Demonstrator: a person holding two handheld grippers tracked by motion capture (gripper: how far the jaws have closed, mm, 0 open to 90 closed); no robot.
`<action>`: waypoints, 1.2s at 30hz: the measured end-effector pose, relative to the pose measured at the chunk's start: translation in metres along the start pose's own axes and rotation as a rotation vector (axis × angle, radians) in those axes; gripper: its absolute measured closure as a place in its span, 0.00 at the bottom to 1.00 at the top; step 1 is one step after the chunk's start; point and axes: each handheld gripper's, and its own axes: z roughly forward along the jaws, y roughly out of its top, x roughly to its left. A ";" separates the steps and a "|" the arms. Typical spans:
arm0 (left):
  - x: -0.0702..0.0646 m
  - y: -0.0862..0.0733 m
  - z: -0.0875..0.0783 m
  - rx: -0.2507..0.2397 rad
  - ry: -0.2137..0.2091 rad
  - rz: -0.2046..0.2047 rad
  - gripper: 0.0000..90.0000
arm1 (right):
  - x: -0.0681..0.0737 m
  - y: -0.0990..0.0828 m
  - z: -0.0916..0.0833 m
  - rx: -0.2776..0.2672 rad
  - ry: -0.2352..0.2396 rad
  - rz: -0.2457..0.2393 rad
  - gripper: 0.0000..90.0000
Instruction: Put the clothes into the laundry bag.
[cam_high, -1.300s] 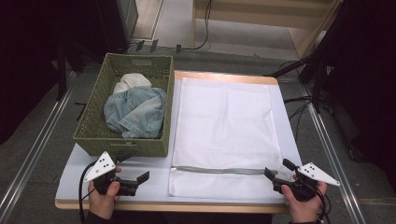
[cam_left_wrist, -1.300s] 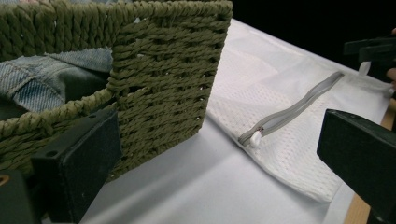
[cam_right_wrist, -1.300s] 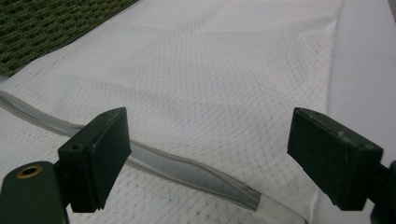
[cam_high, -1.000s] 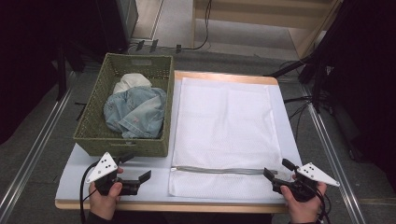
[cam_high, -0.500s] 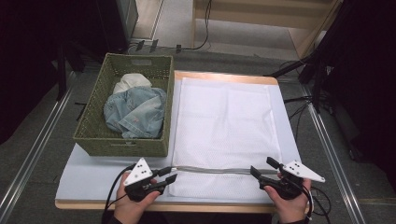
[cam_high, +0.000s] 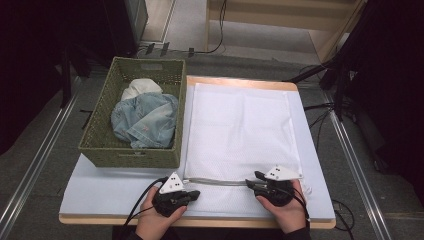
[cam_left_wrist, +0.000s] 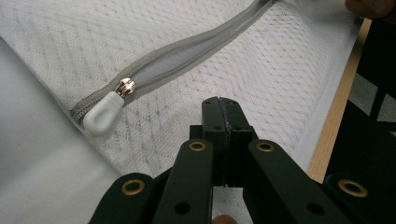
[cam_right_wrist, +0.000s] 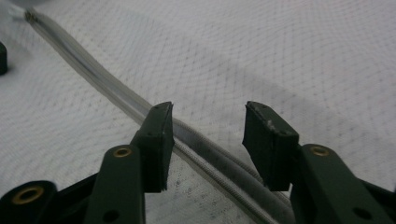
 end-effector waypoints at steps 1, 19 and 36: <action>0.000 0.000 0.000 -0.001 -0.002 -0.003 1.00 | 0.000 0.000 0.003 0.017 0.004 -0.020 0.67; 0.000 -0.004 0.000 -0.023 -0.007 0.002 1.00 | -0.032 0.037 0.037 -0.048 0.029 0.033 0.93; 0.001 -0.003 0.000 -0.022 -0.009 0.010 1.00 | -0.037 0.021 0.030 0.061 0.041 -0.121 0.56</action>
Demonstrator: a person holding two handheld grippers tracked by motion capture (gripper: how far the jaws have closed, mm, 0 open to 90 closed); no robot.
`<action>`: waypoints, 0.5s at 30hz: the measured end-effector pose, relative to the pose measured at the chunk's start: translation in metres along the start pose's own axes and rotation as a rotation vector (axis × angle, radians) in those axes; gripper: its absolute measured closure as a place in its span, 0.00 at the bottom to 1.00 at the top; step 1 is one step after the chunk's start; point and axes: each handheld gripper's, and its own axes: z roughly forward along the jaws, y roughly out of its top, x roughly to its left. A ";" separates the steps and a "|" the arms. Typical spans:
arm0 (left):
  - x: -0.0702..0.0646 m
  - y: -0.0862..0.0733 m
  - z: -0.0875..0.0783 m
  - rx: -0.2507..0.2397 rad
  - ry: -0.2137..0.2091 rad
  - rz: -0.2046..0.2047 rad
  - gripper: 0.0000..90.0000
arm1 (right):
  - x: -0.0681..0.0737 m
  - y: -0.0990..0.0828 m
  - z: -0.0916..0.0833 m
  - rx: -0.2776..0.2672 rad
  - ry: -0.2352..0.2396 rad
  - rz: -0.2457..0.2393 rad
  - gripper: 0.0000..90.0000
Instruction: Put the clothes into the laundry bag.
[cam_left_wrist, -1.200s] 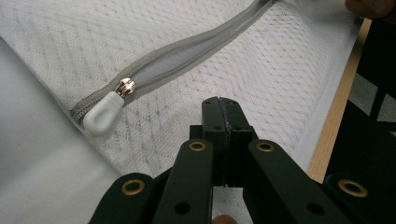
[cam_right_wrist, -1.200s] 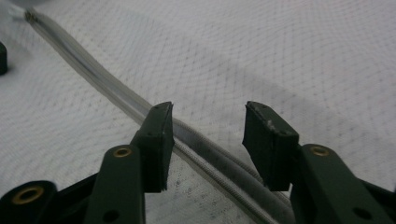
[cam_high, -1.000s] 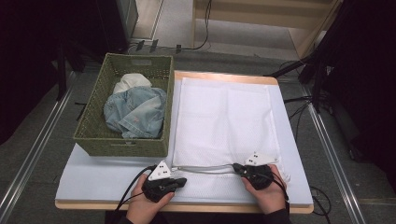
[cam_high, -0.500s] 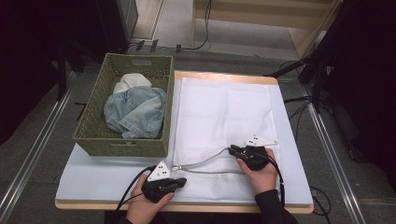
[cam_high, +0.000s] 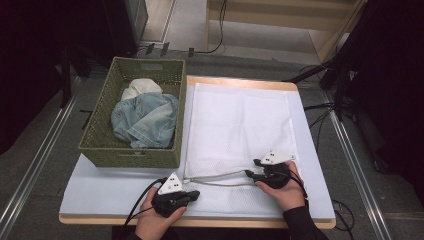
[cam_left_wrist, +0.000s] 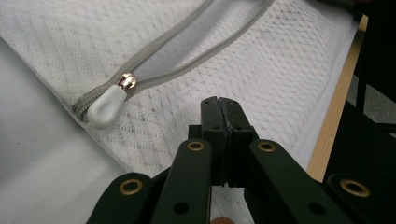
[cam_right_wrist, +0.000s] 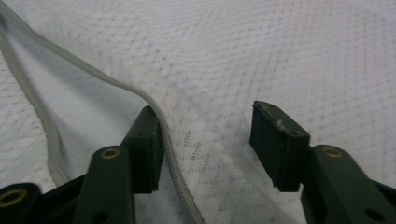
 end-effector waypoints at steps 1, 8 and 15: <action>0.000 0.000 0.000 0.000 0.000 0.000 1.00 | -0.001 0.001 -0.001 0.011 -0.006 -0.001 0.62; -0.001 0.000 0.000 0.003 0.016 0.007 1.00 | -0.004 0.004 -0.009 0.047 -0.087 0.045 0.82; 0.000 0.001 0.000 0.005 0.009 0.002 1.00 | -0.010 0.001 -0.013 0.031 -0.119 0.128 0.64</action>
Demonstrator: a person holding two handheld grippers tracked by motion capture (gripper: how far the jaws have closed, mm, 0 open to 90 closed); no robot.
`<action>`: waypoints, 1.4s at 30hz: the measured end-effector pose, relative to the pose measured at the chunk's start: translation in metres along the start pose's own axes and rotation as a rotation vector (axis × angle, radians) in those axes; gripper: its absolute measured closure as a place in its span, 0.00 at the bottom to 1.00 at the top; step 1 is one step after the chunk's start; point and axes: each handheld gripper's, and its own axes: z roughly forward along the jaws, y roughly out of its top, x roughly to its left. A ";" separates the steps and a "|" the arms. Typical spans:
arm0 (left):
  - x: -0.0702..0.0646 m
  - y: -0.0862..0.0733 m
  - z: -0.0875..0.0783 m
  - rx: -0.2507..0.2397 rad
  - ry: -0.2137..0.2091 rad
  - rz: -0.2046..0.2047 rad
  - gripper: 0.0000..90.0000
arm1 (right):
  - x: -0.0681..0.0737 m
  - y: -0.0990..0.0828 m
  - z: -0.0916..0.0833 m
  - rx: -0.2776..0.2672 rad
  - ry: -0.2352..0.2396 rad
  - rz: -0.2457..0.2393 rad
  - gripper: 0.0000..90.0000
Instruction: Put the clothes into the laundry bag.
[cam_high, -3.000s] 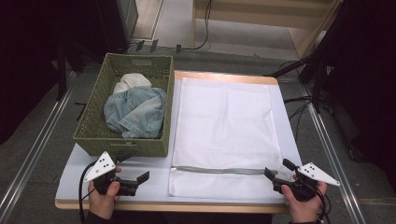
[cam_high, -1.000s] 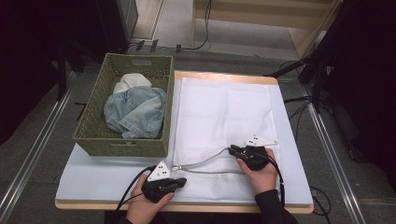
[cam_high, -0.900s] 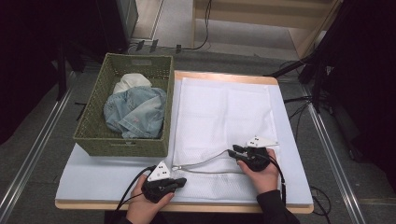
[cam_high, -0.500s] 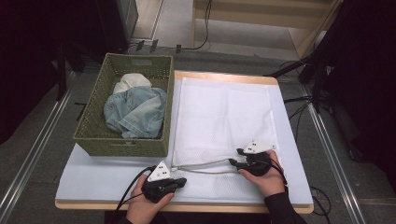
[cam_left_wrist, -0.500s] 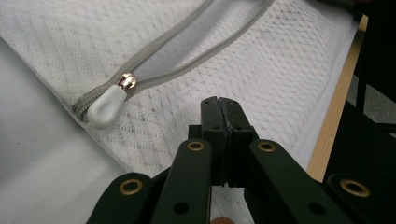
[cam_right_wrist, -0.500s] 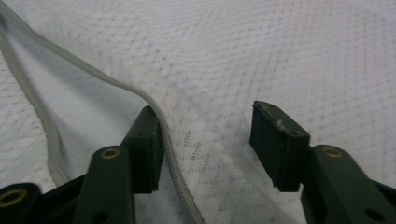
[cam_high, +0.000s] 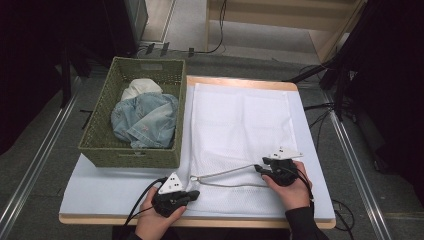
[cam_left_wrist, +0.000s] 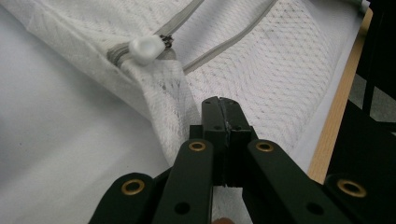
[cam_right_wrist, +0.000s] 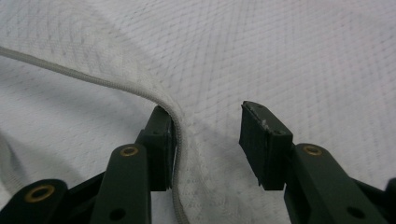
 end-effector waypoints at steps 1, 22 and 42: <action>0.000 0.000 0.000 0.000 0.000 0.001 1.00 | 0.001 -0.002 -0.001 0.000 0.018 0.010 0.65; -0.001 0.000 0.000 0.000 0.005 0.008 1.00 | 0.006 -0.006 -0.012 -0.093 0.073 0.059 0.98; -0.010 0.011 -0.035 -0.243 -0.021 0.034 0.23 | 0.016 0.043 -0.036 -0.280 0.179 0.055 0.99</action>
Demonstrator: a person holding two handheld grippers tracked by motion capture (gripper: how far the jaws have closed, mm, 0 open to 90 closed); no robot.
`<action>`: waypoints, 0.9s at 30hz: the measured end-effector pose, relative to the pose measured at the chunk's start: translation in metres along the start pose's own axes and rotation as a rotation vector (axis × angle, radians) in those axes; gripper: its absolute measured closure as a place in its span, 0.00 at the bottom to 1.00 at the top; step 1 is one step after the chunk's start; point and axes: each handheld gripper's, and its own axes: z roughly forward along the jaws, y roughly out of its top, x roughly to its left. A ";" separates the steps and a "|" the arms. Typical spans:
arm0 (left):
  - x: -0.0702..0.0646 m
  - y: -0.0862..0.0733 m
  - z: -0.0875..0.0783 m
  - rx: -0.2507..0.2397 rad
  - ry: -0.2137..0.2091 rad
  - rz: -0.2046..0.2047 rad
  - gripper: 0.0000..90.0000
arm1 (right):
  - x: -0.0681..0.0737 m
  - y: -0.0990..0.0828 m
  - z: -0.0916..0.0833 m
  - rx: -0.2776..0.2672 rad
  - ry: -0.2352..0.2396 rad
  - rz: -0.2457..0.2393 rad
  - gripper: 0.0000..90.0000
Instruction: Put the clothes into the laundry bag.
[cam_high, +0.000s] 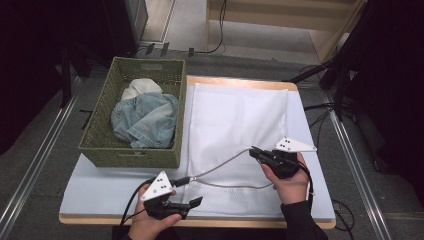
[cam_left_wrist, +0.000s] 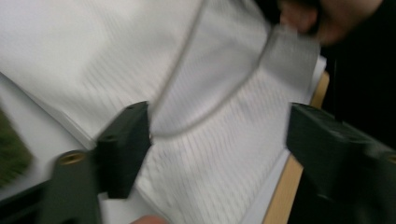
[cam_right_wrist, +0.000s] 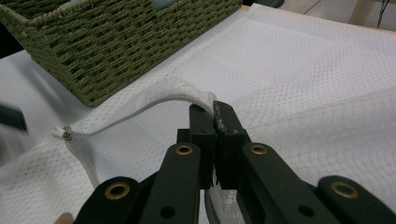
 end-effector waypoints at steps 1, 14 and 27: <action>0.000 0.006 -0.007 -0.032 0.019 -0.003 0.23 | 0.000 0.000 0.000 0.000 0.000 0.000 0.99; 0.027 0.073 -0.052 -0.113 0.082 0.029 0.00 | 0.000 -0.005 -0.002 0.014 0.007 -0.008 0.98; 0.094 0.134 -0.055 -0.121 0.289 0.029 0.00 | -0.001 -0.007 -0.007 0.014 0.020 -0.006 0.98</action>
